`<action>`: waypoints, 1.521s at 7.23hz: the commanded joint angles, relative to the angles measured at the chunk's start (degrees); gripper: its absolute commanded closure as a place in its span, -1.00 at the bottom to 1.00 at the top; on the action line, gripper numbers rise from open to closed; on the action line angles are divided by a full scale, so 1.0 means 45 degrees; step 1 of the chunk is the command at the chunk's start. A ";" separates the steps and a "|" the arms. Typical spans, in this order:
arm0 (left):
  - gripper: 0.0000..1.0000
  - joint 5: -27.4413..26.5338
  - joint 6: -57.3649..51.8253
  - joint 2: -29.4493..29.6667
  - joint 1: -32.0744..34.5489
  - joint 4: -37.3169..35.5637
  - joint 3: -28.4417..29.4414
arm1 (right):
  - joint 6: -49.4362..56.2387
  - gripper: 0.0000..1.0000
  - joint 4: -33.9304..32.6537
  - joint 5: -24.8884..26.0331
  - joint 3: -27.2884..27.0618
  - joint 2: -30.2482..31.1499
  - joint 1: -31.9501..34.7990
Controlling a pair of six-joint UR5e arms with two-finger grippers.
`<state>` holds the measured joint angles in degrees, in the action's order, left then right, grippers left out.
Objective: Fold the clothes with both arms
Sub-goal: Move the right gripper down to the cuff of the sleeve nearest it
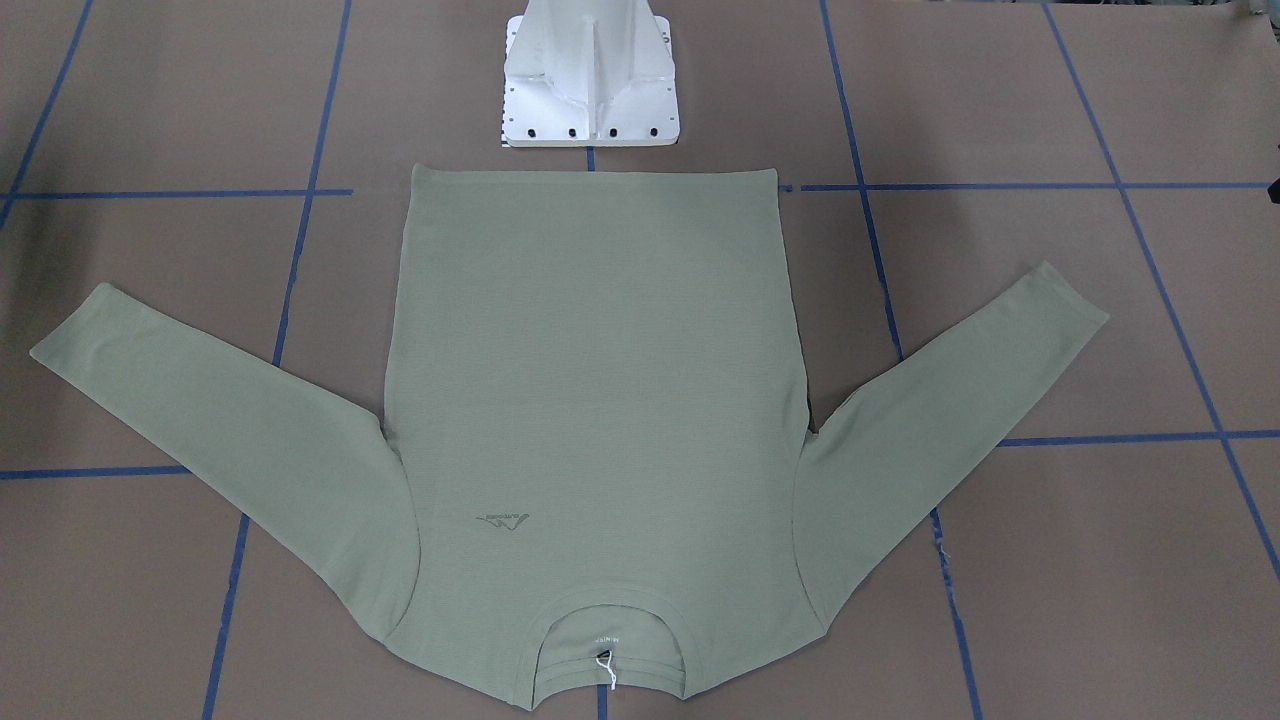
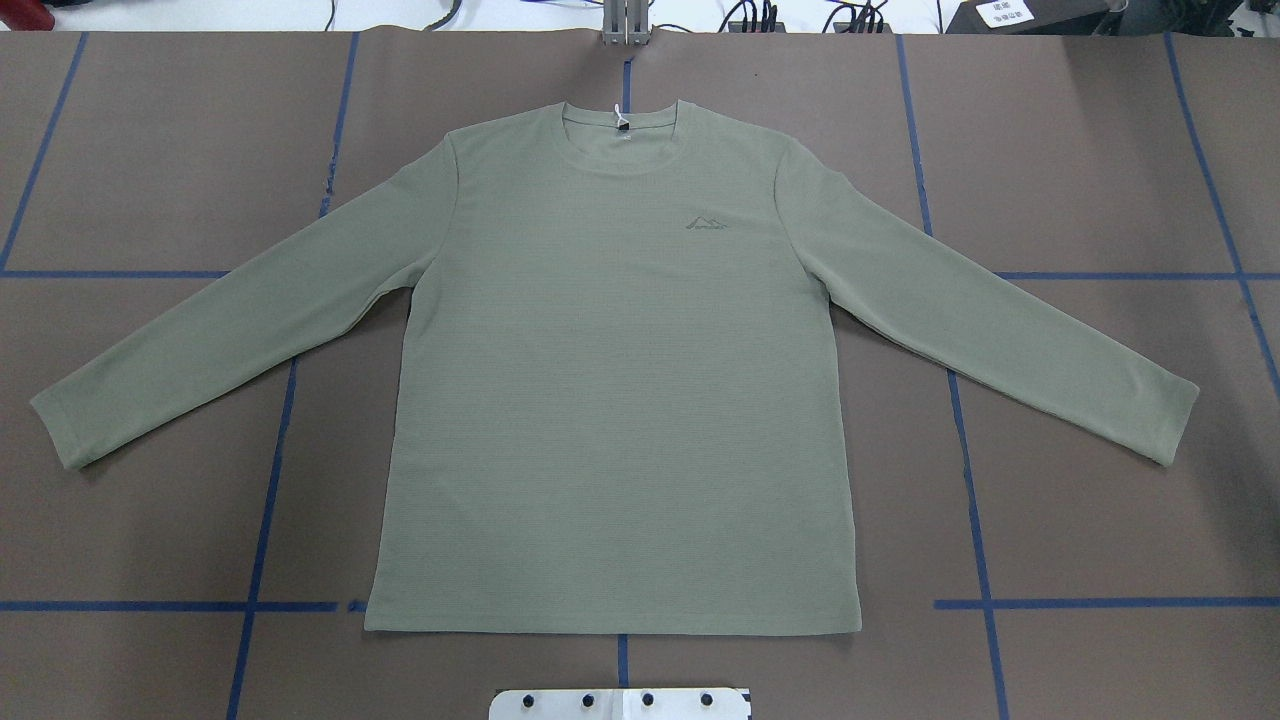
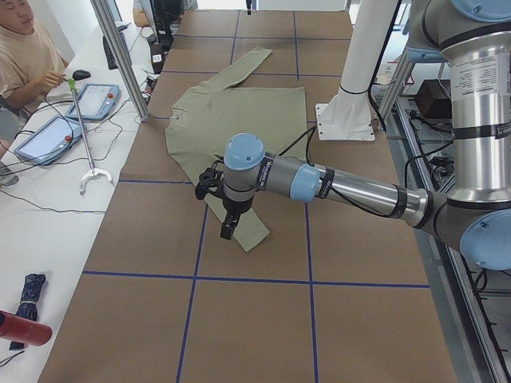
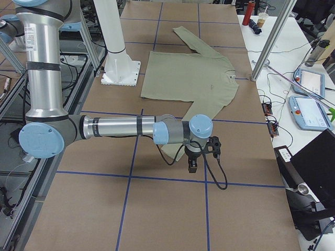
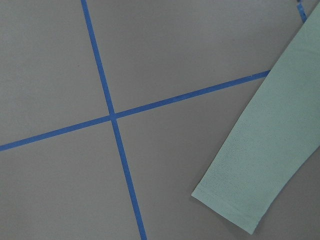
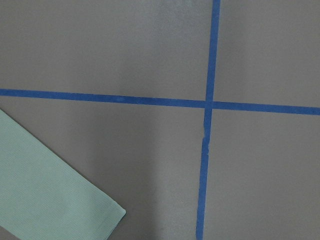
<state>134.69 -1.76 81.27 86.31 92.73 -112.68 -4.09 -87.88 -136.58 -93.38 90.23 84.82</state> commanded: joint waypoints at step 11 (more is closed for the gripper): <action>-1.00 0.0710 0.0742 0.0105 -0.0020 0.0605 0.0159 | -0.5837 -0.99 0.7639 -0.0664 0.3108 0.0300 -0.3414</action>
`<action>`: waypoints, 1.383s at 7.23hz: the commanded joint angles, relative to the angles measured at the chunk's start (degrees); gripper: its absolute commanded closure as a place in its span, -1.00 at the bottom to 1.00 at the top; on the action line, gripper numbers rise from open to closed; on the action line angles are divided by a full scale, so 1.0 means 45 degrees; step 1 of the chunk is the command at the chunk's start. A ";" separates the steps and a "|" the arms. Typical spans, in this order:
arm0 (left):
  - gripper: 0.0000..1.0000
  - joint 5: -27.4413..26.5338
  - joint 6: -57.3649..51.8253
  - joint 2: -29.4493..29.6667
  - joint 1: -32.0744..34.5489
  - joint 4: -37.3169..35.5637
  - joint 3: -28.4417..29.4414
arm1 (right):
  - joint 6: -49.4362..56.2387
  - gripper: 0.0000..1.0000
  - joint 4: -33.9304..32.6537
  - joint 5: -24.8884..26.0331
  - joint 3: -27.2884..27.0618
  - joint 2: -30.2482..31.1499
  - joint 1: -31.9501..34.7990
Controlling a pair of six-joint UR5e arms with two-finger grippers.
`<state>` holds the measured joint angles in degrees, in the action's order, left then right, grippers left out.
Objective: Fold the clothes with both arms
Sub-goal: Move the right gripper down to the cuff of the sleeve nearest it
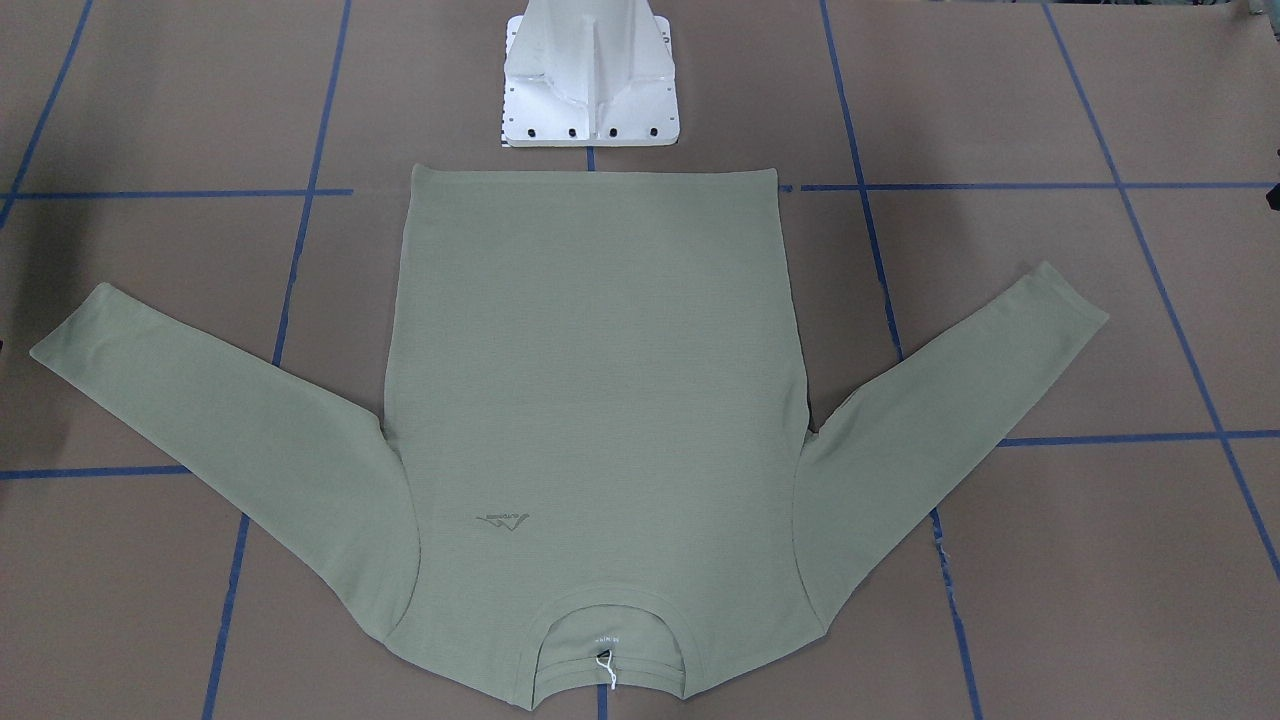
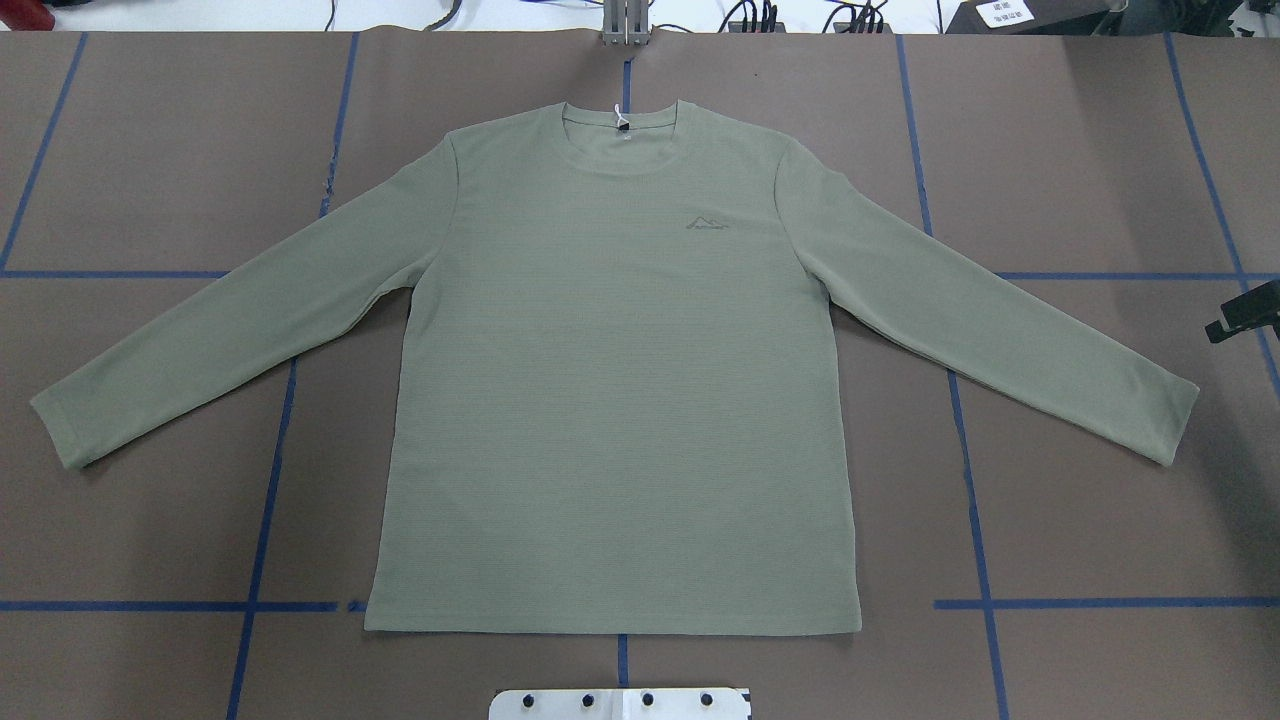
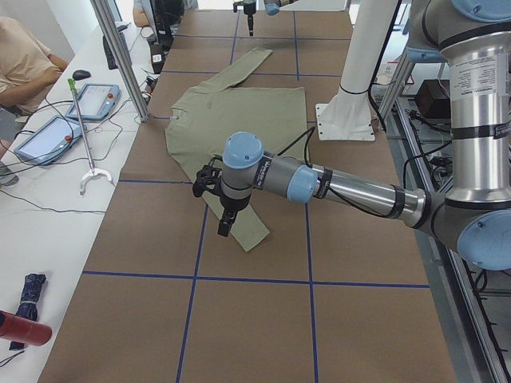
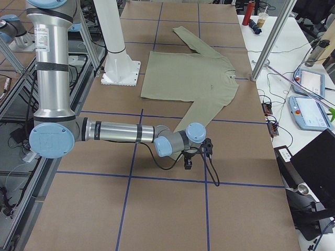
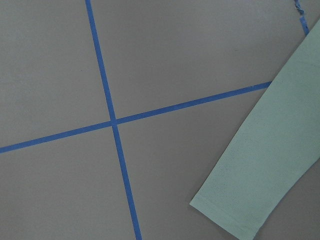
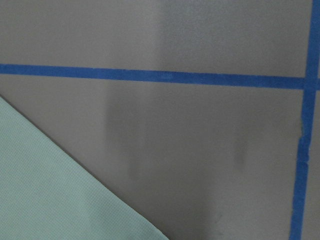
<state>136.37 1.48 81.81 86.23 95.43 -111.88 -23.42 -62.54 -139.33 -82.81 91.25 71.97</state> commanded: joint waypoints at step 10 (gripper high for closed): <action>-1.00 0.0339 0.0023 0.0004 -0.0001 -0.0015 -0.0080 | -0.3644 -0.16 0.3526 -0.0152 0.1331 0.0288 -0.1266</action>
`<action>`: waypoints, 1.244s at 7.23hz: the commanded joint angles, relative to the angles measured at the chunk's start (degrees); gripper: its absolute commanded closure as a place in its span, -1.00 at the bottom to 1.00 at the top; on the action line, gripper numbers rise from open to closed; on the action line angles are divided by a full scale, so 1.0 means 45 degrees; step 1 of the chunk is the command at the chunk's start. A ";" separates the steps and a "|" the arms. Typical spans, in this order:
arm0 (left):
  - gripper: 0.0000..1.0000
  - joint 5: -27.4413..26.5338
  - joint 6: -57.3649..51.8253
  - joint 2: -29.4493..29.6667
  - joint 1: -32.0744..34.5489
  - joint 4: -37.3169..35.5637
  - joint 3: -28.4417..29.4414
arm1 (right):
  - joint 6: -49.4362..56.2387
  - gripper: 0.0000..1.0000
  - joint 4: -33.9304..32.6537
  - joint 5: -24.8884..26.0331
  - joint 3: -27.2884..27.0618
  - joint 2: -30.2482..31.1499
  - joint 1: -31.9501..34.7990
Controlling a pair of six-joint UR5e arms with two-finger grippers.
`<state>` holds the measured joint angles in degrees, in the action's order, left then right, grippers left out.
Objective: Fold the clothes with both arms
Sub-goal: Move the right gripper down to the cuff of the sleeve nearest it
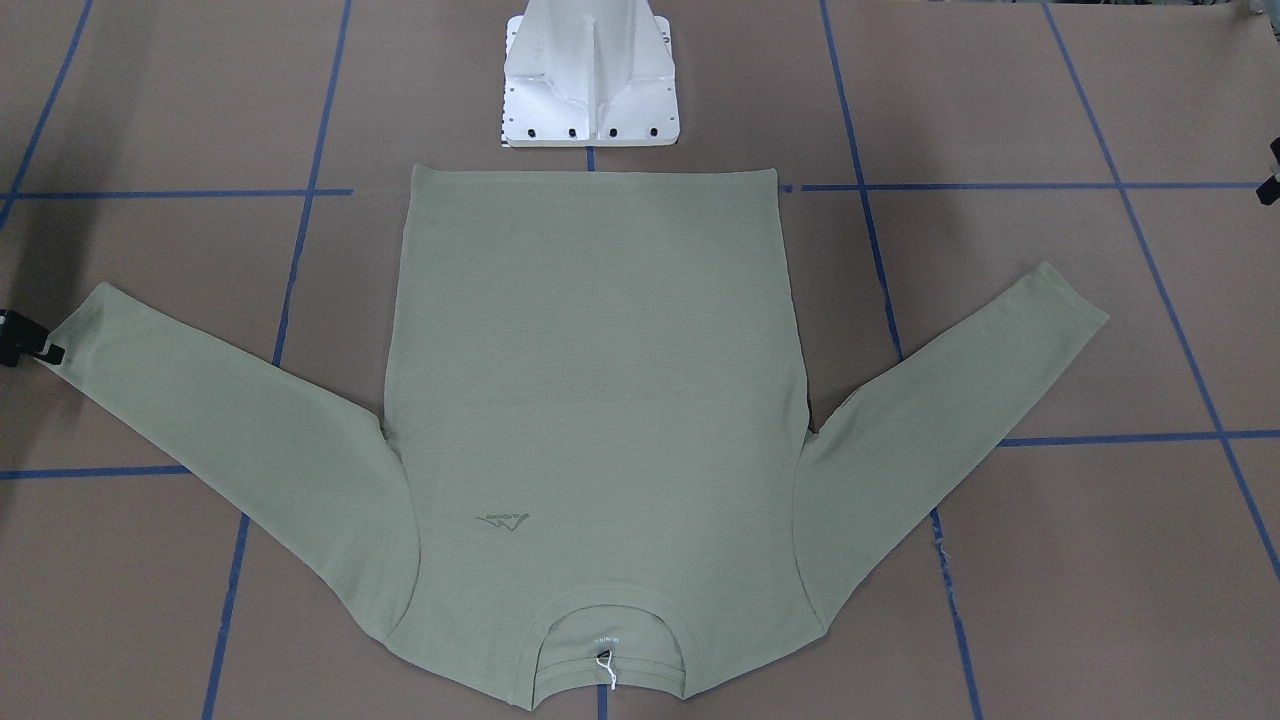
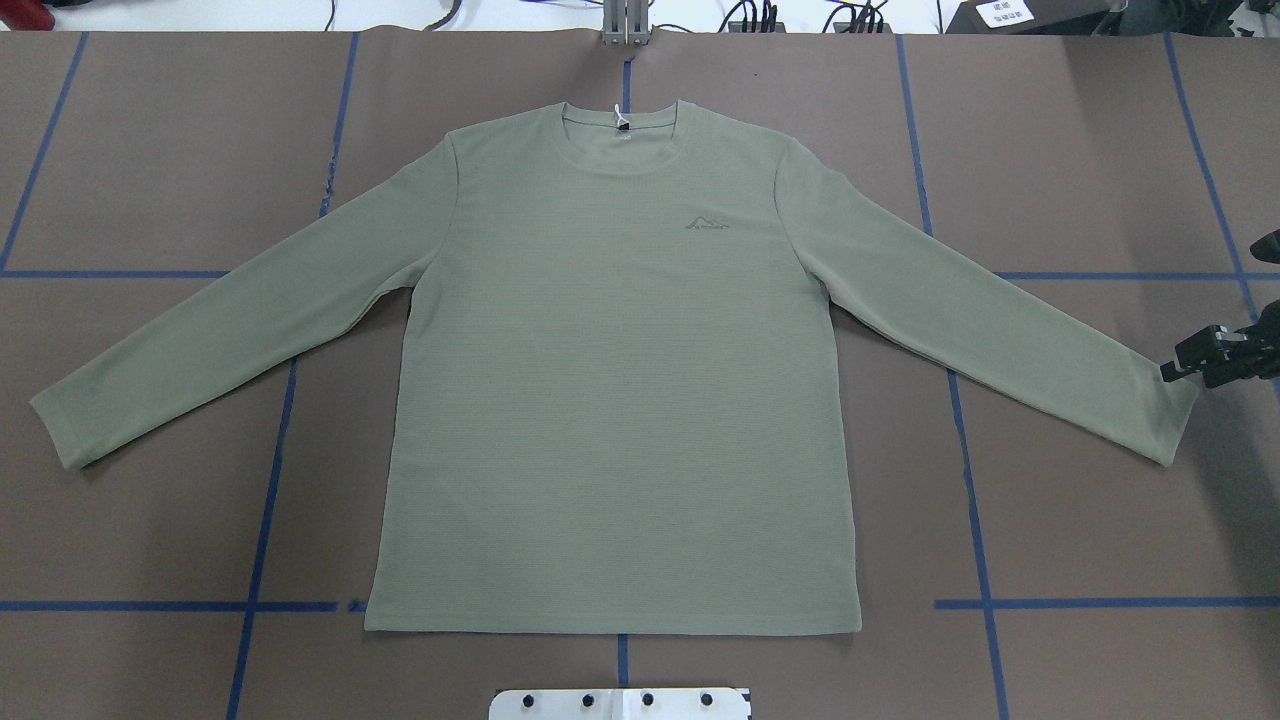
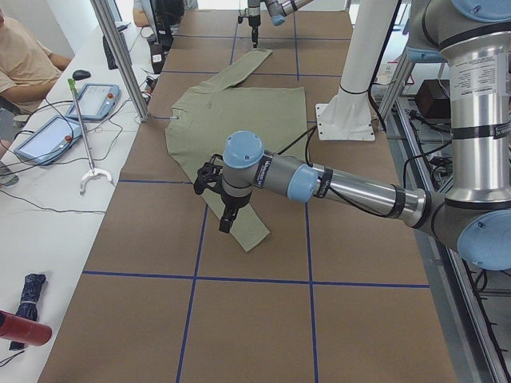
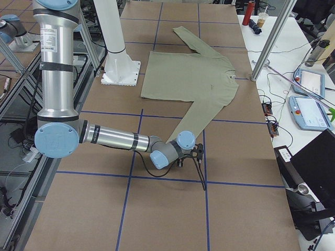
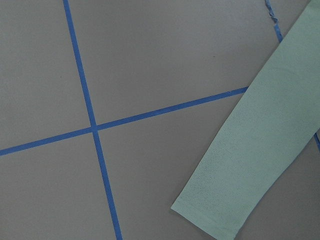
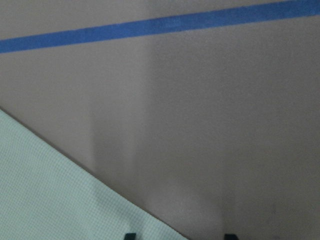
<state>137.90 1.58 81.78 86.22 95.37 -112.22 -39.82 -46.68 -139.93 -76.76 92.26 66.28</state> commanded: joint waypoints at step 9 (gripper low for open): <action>-1.00 0.0019 0.0000 -0.0029 0.0000 -0.0040 -0.0082 | 0.0021 1.00 0.0003 -0.0290 -0.0167 0.0220 -0.0003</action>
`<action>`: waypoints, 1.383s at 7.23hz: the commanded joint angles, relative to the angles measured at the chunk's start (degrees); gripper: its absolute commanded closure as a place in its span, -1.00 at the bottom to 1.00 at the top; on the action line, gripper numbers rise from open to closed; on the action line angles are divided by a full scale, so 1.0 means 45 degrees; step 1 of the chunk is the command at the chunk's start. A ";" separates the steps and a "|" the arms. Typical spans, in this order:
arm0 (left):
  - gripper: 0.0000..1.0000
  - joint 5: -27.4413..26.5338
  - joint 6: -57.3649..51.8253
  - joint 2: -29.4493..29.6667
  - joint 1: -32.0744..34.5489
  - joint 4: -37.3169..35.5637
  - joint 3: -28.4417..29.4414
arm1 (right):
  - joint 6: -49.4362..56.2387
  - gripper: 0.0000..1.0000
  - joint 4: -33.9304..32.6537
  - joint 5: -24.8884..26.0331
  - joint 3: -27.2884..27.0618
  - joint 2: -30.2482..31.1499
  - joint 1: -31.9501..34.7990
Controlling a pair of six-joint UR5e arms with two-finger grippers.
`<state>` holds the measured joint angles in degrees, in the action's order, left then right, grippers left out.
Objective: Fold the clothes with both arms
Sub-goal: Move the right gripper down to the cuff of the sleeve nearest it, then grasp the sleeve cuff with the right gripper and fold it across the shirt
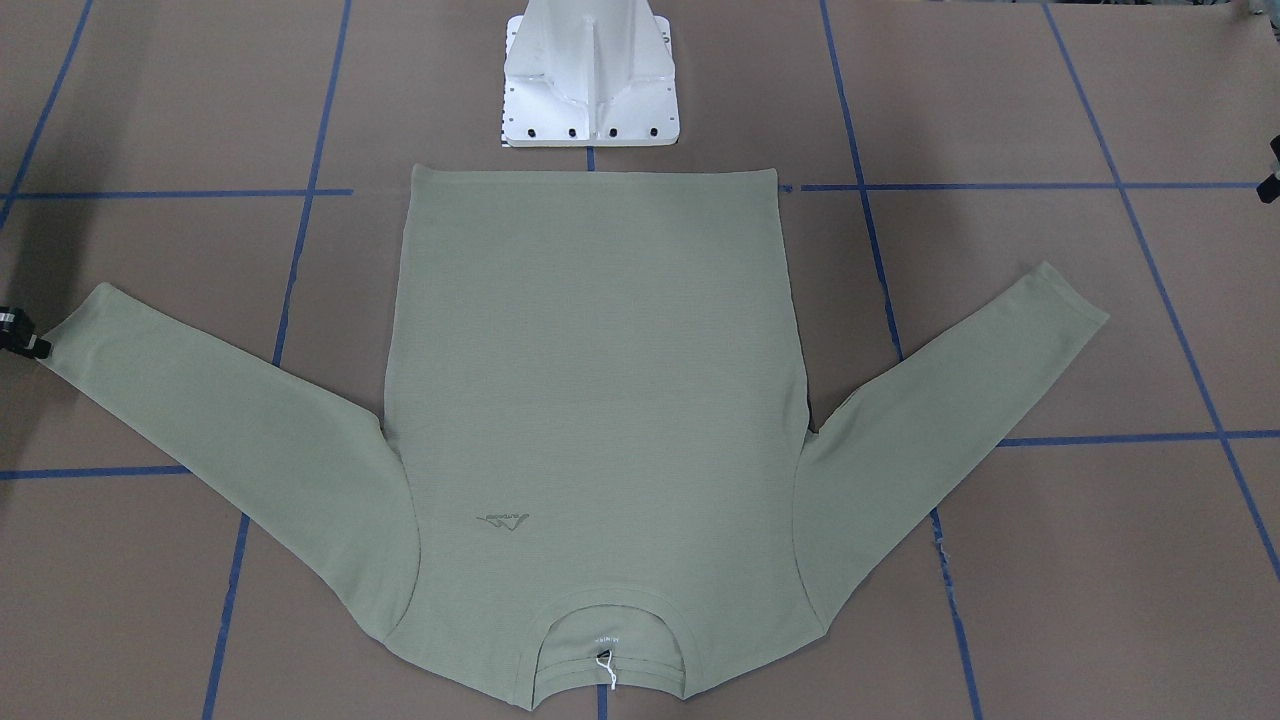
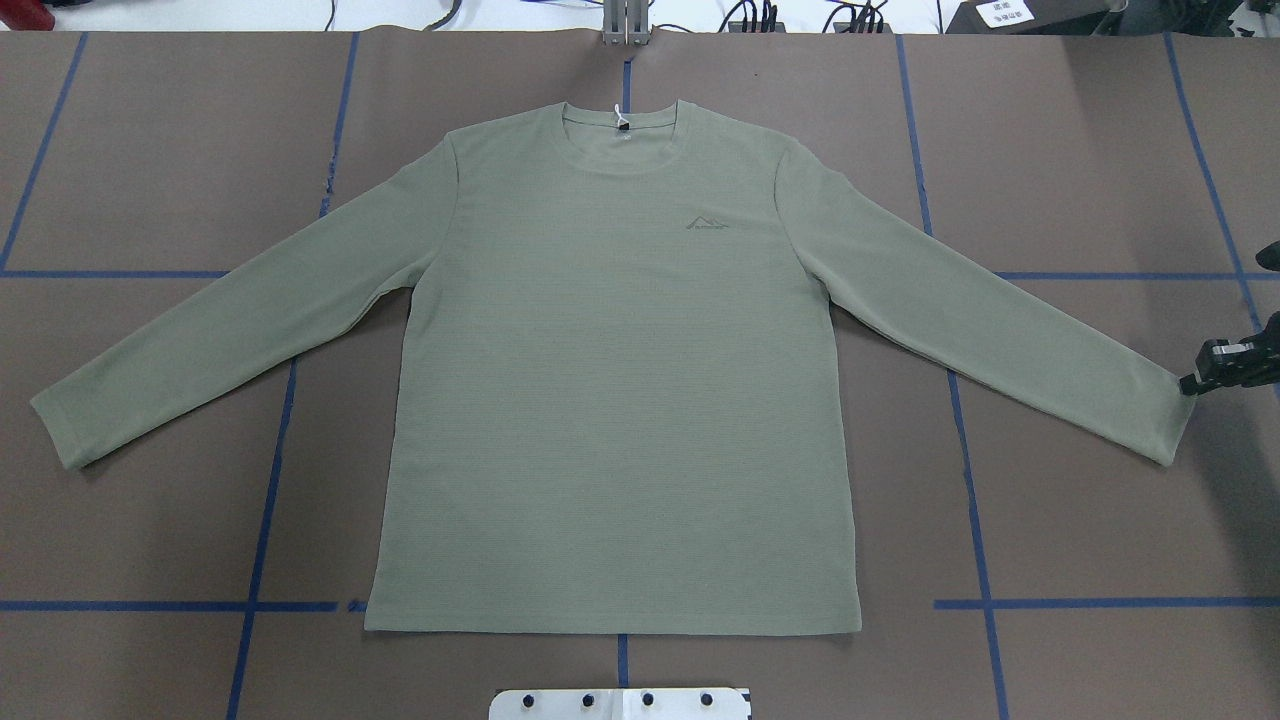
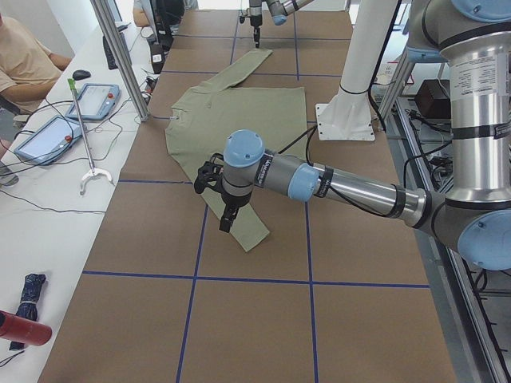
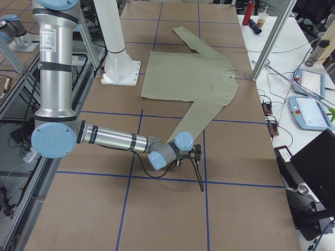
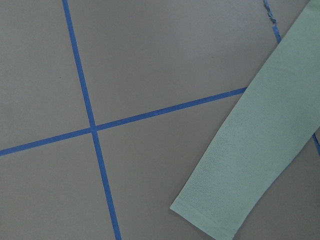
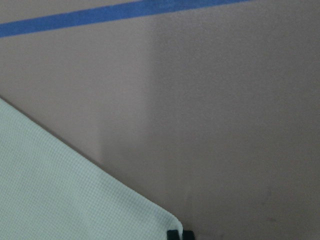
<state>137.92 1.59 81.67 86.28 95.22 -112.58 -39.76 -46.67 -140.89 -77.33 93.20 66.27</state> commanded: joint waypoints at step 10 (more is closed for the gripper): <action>-0.99 0.0367 -0.0061 -0.0004 -0.0013 0.0110 -0.0391 | -1.2195 1.00 -0.5776 0.4476 -0.3251 -1.0425 -0.4696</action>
<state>139.53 1.47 81.71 86.23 95.69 -114.39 -90.96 -66.08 -129.72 -94.30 55.74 50.80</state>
